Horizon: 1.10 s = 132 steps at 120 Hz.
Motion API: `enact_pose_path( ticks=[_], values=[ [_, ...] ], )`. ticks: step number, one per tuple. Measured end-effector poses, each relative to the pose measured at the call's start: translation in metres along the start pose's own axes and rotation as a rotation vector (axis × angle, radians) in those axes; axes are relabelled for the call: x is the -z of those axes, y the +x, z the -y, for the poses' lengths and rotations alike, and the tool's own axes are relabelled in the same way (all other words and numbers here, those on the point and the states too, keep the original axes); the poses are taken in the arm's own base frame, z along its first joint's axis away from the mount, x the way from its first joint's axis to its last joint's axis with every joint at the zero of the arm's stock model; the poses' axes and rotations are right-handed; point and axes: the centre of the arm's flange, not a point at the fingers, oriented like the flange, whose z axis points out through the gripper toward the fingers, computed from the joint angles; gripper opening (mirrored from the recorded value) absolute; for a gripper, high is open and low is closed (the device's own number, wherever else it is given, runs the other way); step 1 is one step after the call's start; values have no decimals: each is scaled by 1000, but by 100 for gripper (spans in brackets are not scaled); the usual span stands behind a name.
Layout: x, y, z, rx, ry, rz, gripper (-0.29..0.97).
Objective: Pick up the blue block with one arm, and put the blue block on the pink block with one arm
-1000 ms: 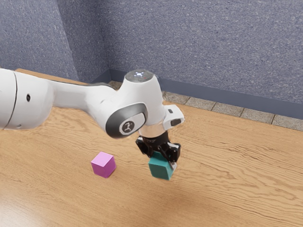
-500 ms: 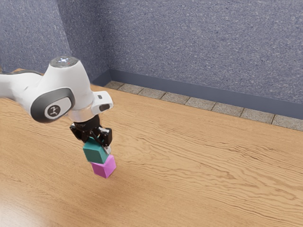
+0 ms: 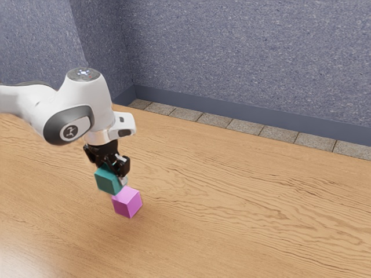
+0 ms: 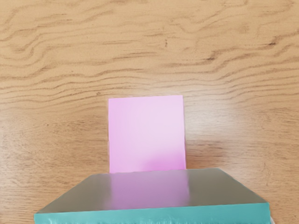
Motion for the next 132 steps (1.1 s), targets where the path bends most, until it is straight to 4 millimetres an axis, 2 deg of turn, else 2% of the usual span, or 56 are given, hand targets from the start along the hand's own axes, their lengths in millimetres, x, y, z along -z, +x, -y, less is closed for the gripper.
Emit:
enact_pose_path(
  ticks=[19, 46, 83, 132],
  values=[
    [8, 19, 6, -35, 14, -21, 30],
    [1, 22, 8, -56, -14, -2, 30],
    [-30, 28, 9, -68, -44, 49, 30],
    [-58, 43, 31, -57, -60, 68, 30]
  ],
)
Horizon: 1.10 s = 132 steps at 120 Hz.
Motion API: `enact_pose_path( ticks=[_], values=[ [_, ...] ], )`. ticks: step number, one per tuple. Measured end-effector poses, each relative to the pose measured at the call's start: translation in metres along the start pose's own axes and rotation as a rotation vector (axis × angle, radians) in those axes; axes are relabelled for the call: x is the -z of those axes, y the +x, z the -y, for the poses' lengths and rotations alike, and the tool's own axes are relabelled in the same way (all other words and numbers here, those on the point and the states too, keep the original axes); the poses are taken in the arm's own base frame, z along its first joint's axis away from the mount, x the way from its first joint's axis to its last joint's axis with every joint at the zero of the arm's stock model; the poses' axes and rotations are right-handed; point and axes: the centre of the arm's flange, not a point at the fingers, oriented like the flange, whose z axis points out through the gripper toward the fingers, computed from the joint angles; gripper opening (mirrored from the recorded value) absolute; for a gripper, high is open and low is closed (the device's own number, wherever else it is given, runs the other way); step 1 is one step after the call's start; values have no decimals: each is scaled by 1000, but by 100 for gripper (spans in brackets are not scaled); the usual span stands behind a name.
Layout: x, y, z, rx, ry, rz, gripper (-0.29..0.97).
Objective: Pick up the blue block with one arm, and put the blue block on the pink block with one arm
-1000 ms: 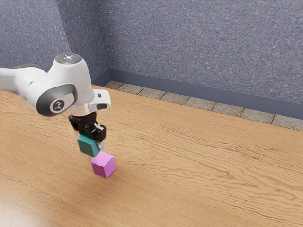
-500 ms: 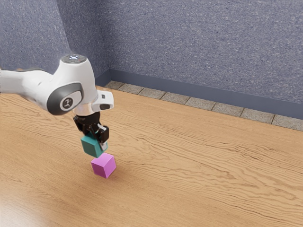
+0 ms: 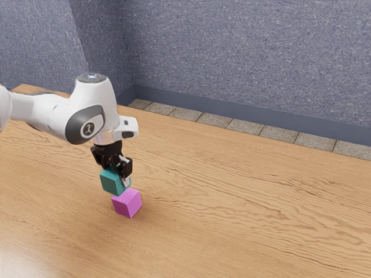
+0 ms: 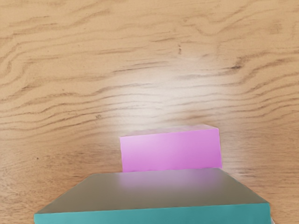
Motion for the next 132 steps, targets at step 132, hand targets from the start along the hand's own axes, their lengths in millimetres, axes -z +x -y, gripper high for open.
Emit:
enact_pose_path(
  ticks=[132],
  values=[
    [-2, -1, -11, -75, -37, -19, 30]
  ],
)
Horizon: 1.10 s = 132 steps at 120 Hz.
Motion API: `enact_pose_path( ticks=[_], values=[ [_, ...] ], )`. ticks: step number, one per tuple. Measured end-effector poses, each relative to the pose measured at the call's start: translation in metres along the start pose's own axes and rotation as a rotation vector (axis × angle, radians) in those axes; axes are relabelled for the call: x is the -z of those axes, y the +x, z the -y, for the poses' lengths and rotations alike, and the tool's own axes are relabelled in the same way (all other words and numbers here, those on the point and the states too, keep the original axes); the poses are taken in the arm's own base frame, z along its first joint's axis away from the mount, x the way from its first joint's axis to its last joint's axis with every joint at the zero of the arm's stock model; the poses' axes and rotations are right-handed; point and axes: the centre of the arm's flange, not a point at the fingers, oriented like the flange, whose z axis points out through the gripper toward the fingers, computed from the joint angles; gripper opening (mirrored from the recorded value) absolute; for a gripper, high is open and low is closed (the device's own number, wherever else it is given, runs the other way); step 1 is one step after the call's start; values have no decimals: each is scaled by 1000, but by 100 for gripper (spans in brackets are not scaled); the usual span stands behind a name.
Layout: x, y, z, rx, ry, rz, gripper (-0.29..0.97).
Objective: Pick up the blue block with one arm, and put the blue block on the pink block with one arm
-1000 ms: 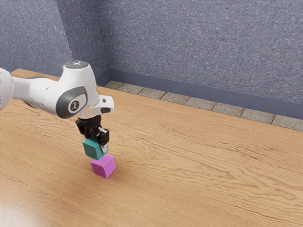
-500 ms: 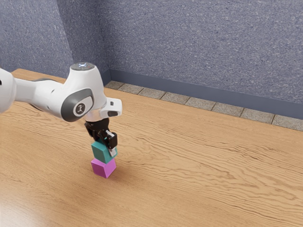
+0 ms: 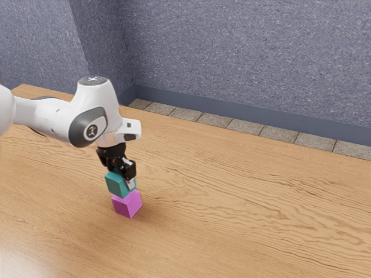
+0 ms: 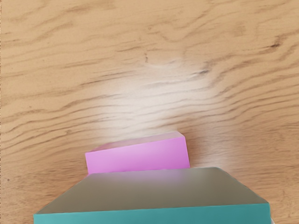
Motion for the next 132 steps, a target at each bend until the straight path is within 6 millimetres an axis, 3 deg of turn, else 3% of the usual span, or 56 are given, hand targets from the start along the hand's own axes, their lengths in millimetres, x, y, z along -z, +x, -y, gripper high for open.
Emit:
enact_pose_path(
  ticks=[70, 132],
  values=[
    [-11, -2, -12, -13, -10, 12, 30],
    [-17, -4, 2, 53, -16, 5, 30]
  ],
)
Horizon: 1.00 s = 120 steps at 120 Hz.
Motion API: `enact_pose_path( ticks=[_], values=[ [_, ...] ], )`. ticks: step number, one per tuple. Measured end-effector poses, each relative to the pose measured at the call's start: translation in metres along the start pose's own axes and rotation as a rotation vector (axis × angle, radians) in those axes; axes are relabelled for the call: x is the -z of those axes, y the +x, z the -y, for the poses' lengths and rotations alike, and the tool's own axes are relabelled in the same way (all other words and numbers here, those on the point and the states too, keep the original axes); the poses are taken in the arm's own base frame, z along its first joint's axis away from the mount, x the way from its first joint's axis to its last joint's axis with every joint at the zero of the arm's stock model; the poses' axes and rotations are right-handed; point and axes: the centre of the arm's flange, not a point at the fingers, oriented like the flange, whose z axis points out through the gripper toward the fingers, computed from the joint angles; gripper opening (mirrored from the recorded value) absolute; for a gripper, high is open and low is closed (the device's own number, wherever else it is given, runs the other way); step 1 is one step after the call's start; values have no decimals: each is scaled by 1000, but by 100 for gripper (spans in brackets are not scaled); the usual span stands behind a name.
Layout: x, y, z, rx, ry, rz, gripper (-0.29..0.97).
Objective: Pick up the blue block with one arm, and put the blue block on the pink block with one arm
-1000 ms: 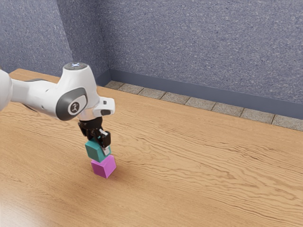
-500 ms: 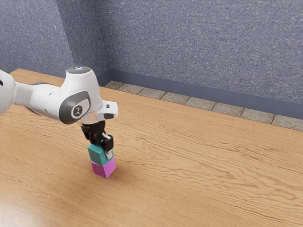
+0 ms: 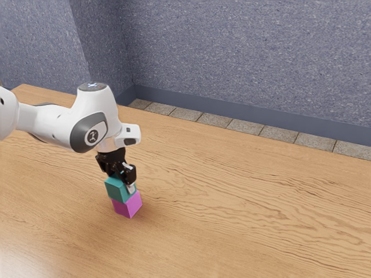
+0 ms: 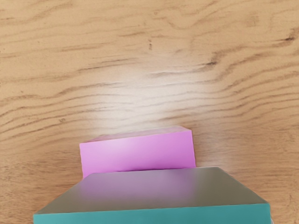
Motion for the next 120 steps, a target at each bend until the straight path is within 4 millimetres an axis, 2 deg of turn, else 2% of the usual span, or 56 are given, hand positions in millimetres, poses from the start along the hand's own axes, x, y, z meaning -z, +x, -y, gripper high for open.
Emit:
enact_pose_path(
  ticks=[18, 54, 104, 120],
  values=[
    [-2, -1, -1, 12, -1, 0, 30],
    [-2, -1, 11, 51, 4, -11, 30],
    [-5, 2, 7, 54, 10, -19, 30],
    [-5, 2, 7, 50, 4, -19, 43]
  ],
)
